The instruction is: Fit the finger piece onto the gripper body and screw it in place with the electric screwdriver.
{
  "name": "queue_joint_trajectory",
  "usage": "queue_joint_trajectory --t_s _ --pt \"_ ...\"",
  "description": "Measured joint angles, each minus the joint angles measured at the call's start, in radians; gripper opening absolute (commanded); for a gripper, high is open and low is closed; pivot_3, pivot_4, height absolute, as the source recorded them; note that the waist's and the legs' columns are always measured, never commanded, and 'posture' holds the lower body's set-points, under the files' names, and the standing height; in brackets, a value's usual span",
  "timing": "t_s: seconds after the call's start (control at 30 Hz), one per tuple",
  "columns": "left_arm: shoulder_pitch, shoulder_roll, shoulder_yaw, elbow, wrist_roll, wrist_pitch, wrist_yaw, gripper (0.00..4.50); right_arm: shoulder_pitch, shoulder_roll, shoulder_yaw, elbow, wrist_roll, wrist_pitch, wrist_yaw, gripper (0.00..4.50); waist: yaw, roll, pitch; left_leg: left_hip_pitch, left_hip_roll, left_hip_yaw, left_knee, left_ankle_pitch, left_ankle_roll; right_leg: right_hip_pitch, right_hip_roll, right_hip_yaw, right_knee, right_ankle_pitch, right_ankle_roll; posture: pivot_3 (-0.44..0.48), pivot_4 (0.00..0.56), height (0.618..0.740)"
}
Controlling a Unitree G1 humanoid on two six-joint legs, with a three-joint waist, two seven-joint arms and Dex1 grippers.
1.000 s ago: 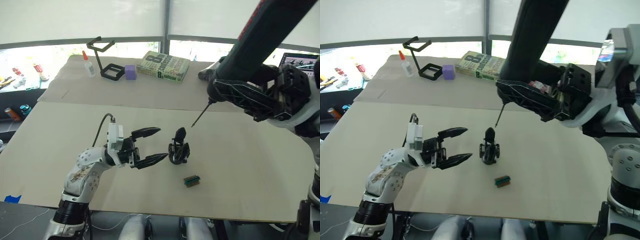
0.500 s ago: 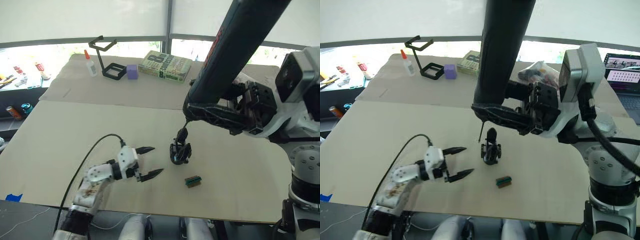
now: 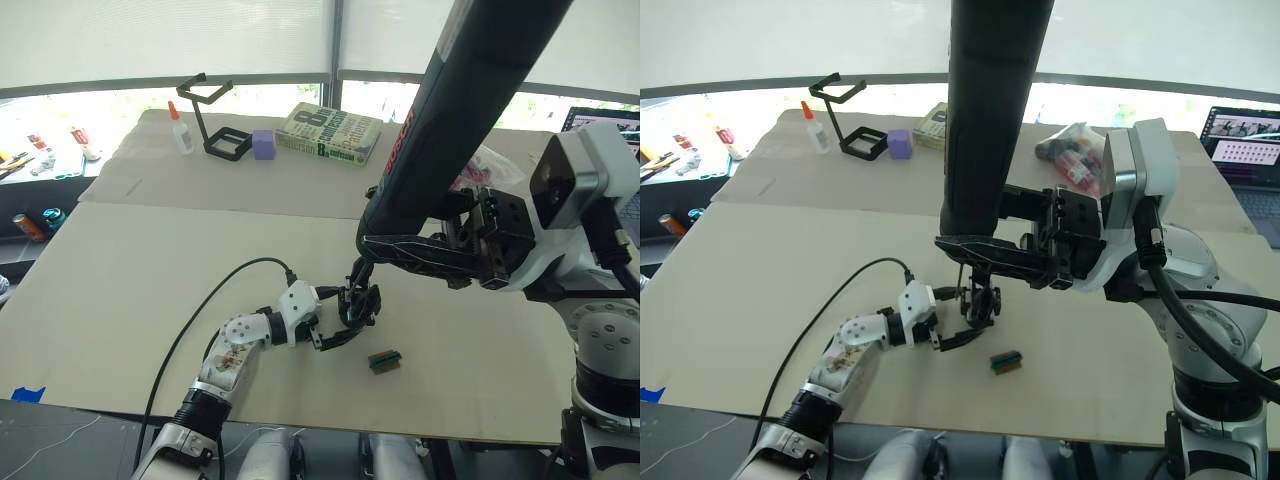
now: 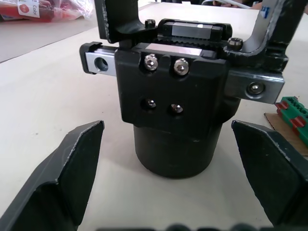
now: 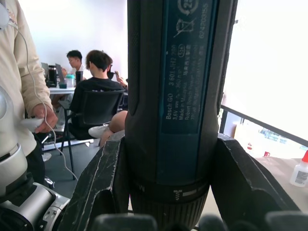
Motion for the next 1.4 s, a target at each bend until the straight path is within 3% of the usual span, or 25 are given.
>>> queue_joint_trajectory --t_s 0.17,0.27,0.37,0.4,0.63,0.87,1.17,1.3,1.4 --pt "-0.015 -0.019 -0.017 0.014 0.002 0.008 0.001 4.49 0.006 -0.001 -0.002 -0.009 -0.009 0.000 -0.007 1.93 0.000 0.000 0.000 0.000 0.000 0.000 0.000 0.000 0.000 0.000 0.000 0.000 0.000 0.000 0.000 0.000 0.150 0.740" --pt "-0.024 -0.023 -0.027 0.023 0.008 0.008 0.001 3.72 0.011 -0.002 -0.002 -0.010 -0.011 0.000 -0.011 1.93 0.000 0.000 0.000 0.000 0.000 0.000 0.000 0.000 0.000 0.000 0.000 0.000 0.000 0.000 0.000 0.000 0.150 0.740" --pt "-0.031 -0.023 -0.032 0.029 0.014 0.007 0.004 2.49 0.012 -0.002 -0.002 -0.013 -0.012 0.000 -0.012 1.93 0.000 0.000 0.000 0.000 0.000 0.000 0.001 0.000 0.000 0.000 0.000 0.000 0.000 0.000 0.000 0.000 0.150 0.740" --pt "-0.031 -0.023 -0.032 0.030 0.017 0.006 0.005 2.48 0.012 -0.002 -0.003 -0.014 -0.012 0.000 -0.012 1.93 0.000 0.000 0.000 0.000 0.000 0.000 0.001 0.000 0.000 0.000 0.000 0.000 0.000 0.000 0.000 0.000 0.150 0.740" --pt "-0.060 -0.006 -0.020 0.075 0.006 -0.026 -0.038 2.48 0.014 -0.004 -0.004 -0.023 -0.019 0.000 -0.016 1.93 0.000 0.000 0.000 0.000 0.000 0.000 0.001 0.000 0.000 0.000 0.000 0.000 0.000 0.000 0.000 0.000 0.150 0.740" --pt "-0.180 0.033 -0.003 0.255 -0.038 -0.118 -0.232 2.48 0.017 -0.015 -0.021 -0.033 -0.001 0.000 -0.031 1.93 -0.006 0.000 0.000 0.000 0.000 0.000 0.001 0.000 0.000 -0.001 0.001 0.000 0.000 0.000 0.000 0.000 0.150 0.740" --pt "-0.223 0.017 0.021 0.366 -0.056 -0.165 -0.308 2.48 0.039 -0.021 -0.032 -0.054 0.013 0.001 -0.049 1.93 -0.007 0.000 0.000 -0.001 0.000 0.000 0.001 0.000 0.001 0.000 0.001 -0.001 -0.001 0.000 0.000 0.000 0.150 0.740" --pt "-0.193 0.015 0.041 0.331 -0.076 -0.128 -0.308 4.39 0.042 -0.028 -0.034 -0.063 0.014 0.001 -0.053 1.93 -0.010 0.000 0.000 0.000 0.001 0.000 0.000 0.000 0.000 0.000 0.001 0.000 -0.001 0.000 0.000 0.000 0.150 0.740" --pt "-0.154 0.014 0.049 0.286 -0.081 -0.125 -0.282 4.46 0.048 -0.031 -0.037 -0.064 0.019 0.001 -0.053 1.93 -0.009 0.000 0.000 0.000 0.001 0.000 0.000 0.000 0.000 0.000 0.001 0.000 0.000 0.000 0.000 0.000 0.150 0.740"
